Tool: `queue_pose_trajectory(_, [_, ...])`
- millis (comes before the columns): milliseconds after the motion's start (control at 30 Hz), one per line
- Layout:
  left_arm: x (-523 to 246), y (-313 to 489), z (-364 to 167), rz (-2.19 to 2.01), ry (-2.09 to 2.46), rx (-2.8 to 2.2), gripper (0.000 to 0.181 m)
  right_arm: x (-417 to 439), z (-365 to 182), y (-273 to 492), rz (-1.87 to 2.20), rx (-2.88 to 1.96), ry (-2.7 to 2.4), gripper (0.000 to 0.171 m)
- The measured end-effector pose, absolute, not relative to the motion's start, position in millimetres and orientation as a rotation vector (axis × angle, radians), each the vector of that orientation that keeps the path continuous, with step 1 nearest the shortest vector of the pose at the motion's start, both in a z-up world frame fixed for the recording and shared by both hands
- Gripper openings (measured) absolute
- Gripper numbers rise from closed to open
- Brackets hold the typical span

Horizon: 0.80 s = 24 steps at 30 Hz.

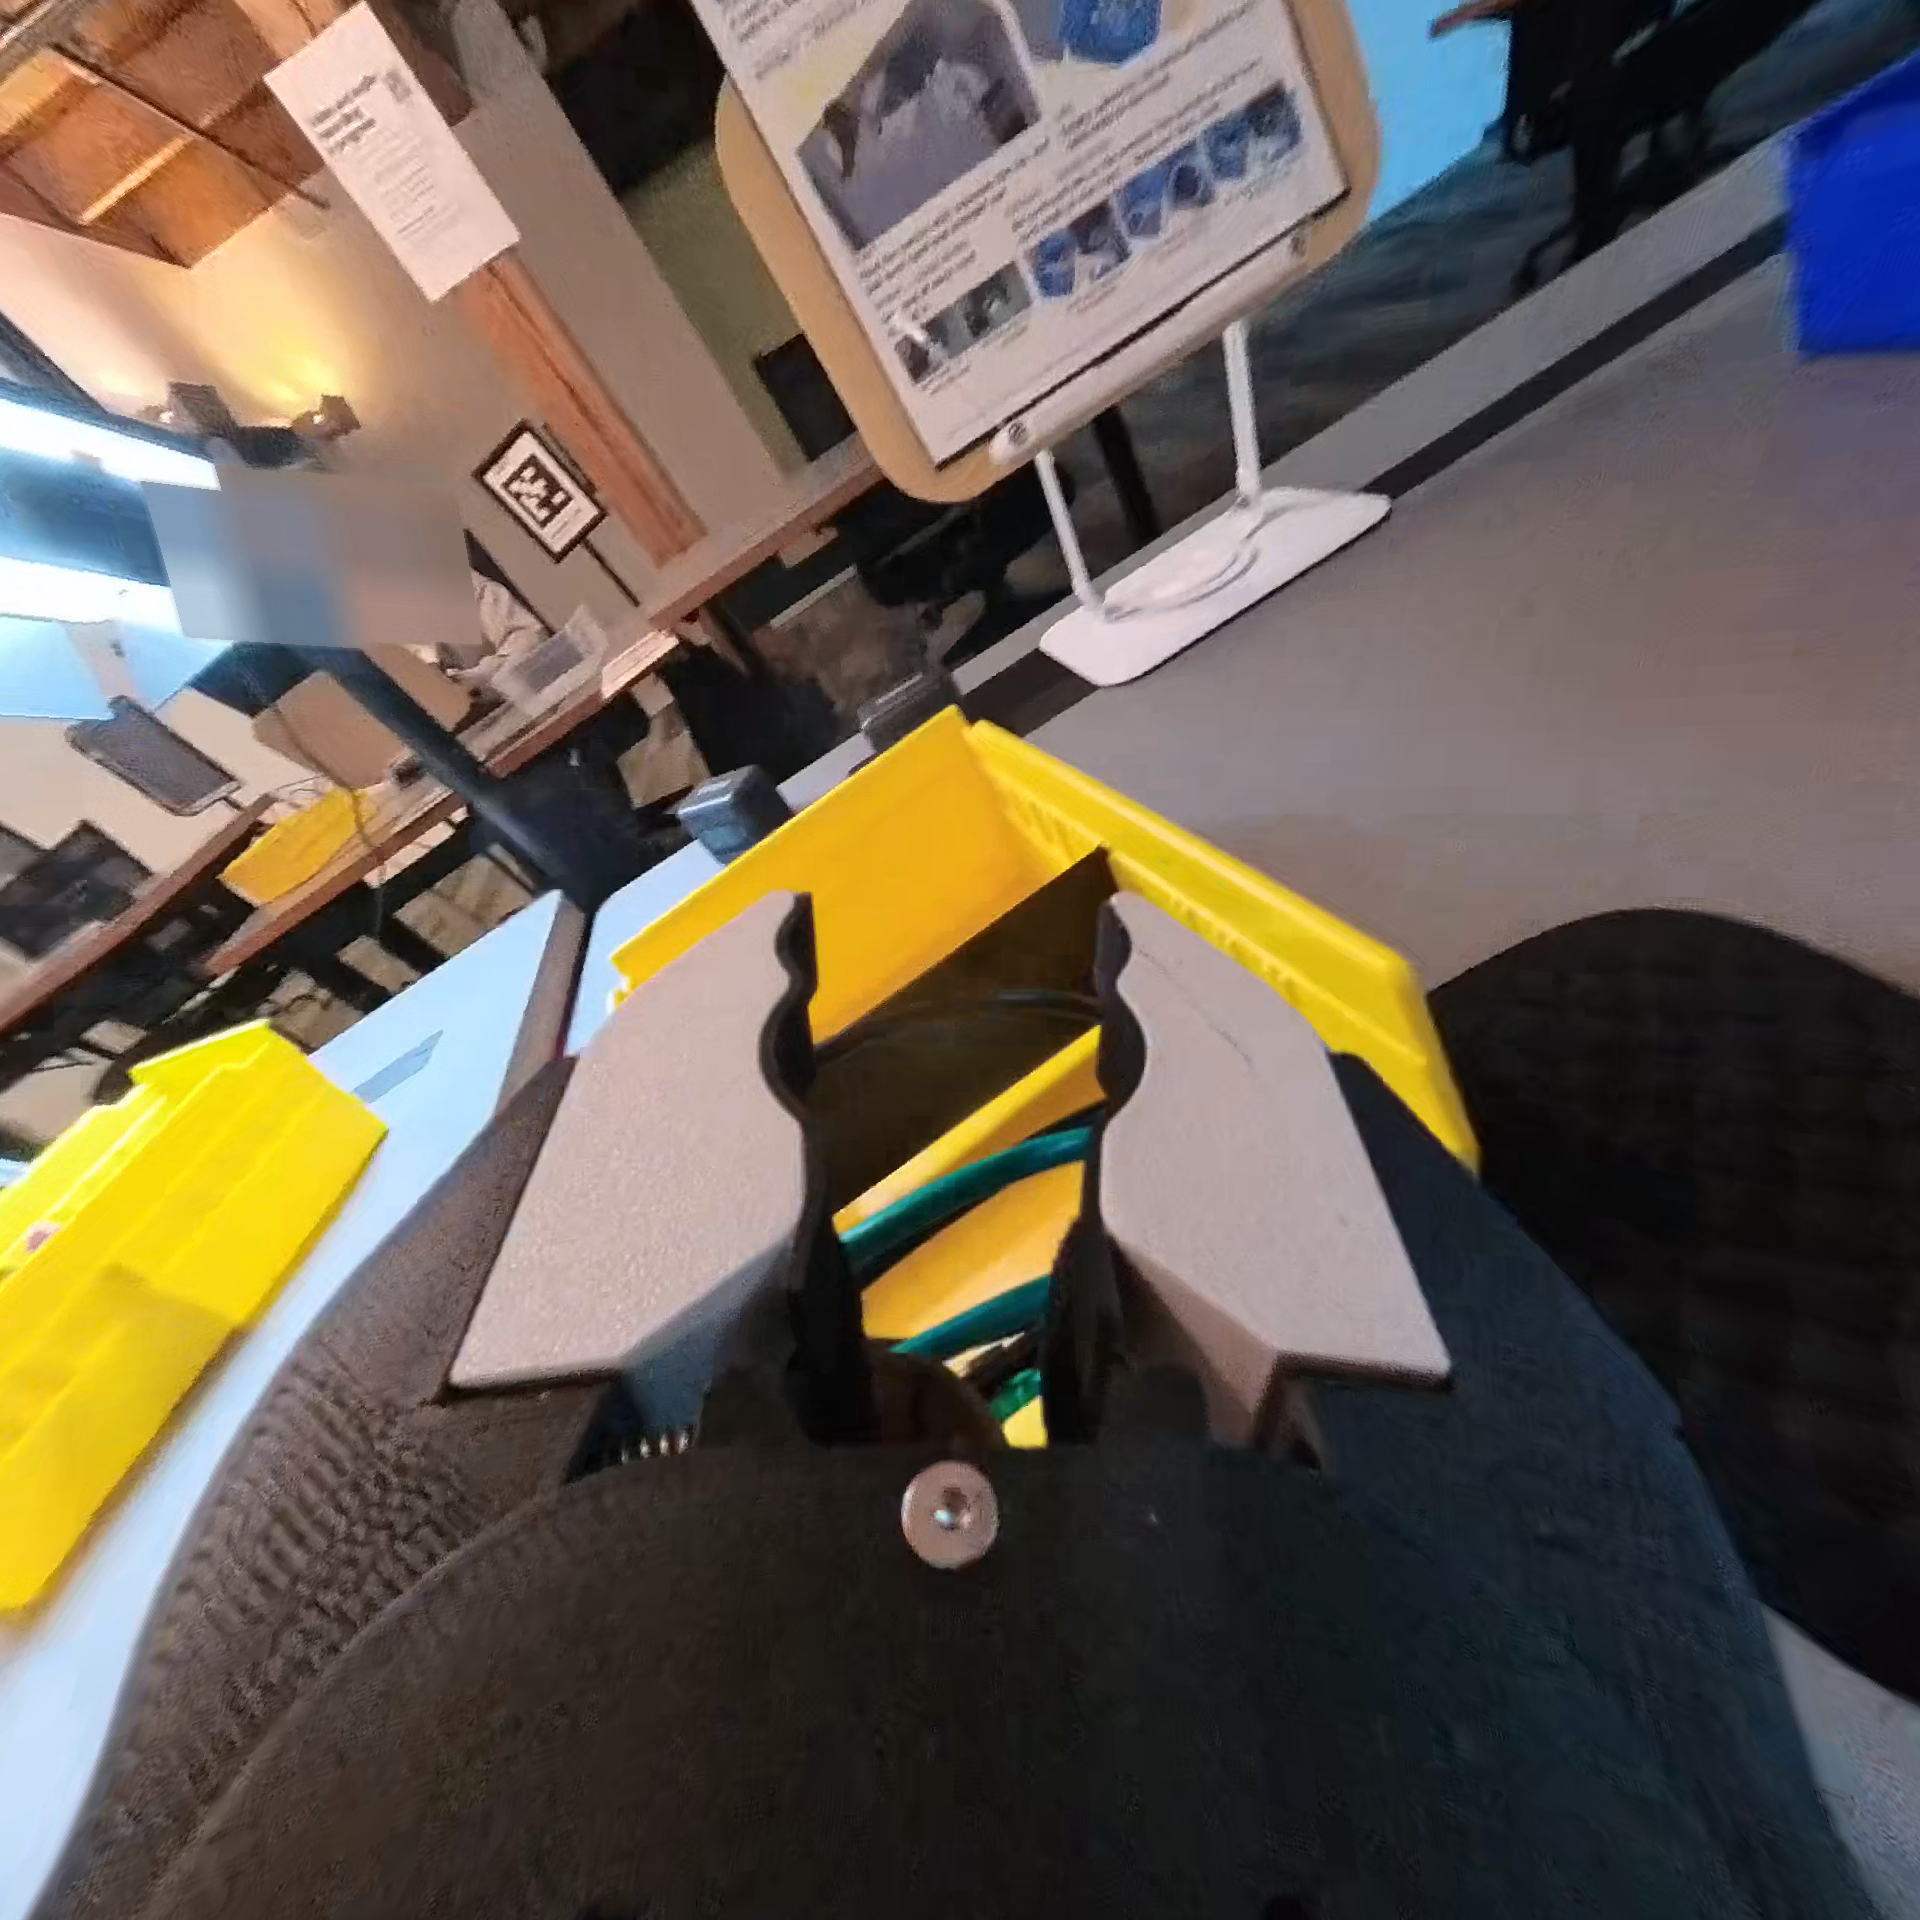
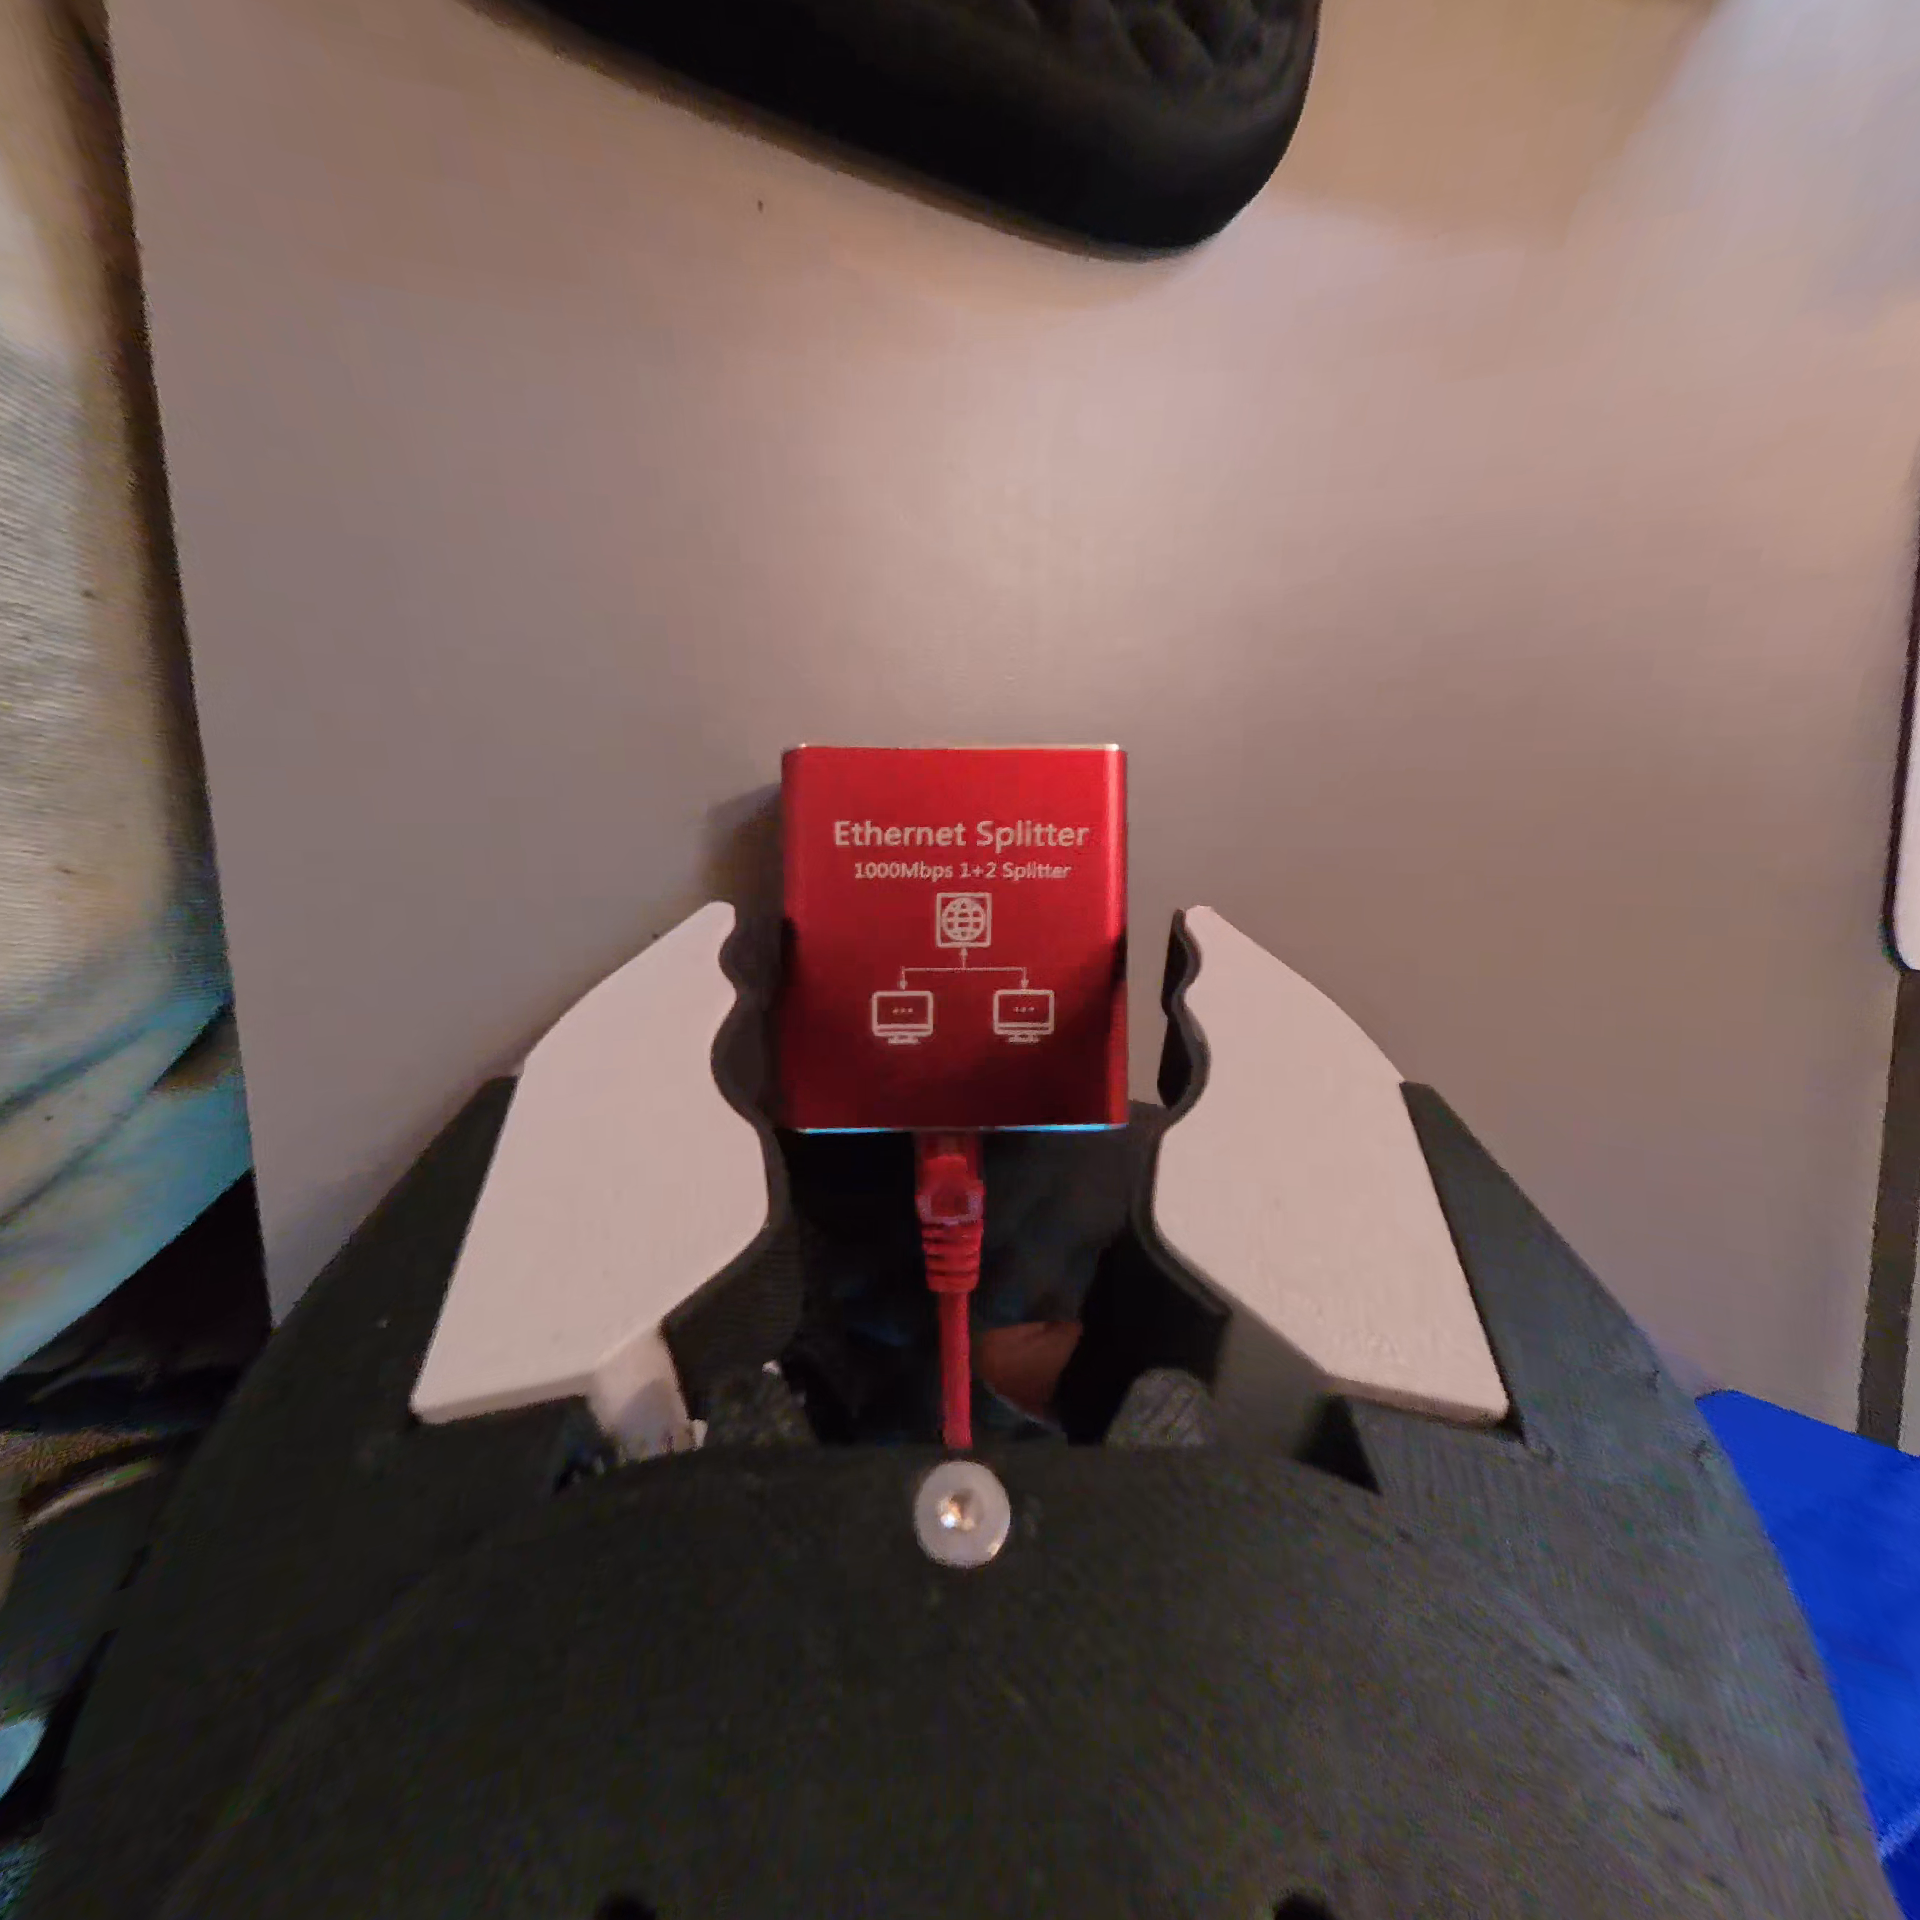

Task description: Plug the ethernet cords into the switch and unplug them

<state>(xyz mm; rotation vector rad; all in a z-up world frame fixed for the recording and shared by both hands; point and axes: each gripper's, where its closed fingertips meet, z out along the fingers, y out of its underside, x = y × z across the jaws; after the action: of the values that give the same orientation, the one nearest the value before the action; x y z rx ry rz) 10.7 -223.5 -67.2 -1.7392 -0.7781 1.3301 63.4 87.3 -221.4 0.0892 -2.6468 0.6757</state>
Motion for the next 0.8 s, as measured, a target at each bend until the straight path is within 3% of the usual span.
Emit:
queue_pose_trajectory(33, [11.5, -227.9, -70.5, 1.364, -0.773, -1.781, 0.054, 64.1, -216.7, 85.3, 0.719, 0.081, -2.635, 0.08])
queue_pose_trajectory(333, [35.6, -257.9, -87.0, 1.361, -0.771, -1.977, 0.06, 60.1, -191.8, 88.0, 0.872, 0.056, -2.517, 0.085])
queue_pose_trajectory(633, [48.7, -277.8, -105.0, 1.458, -0.621, -2.164, 0.05, 59.4, -195.0, 85.3, 0.865, 0.075, -2.516, 0.084])
queue_pose_trajectory(800, [34.9, -282.7, -109.8, 1.56, -0.605, -2.181, 0.021, 57.8, -194.0, 87.7, 0.847, 0.071, -2.509, 0.082])
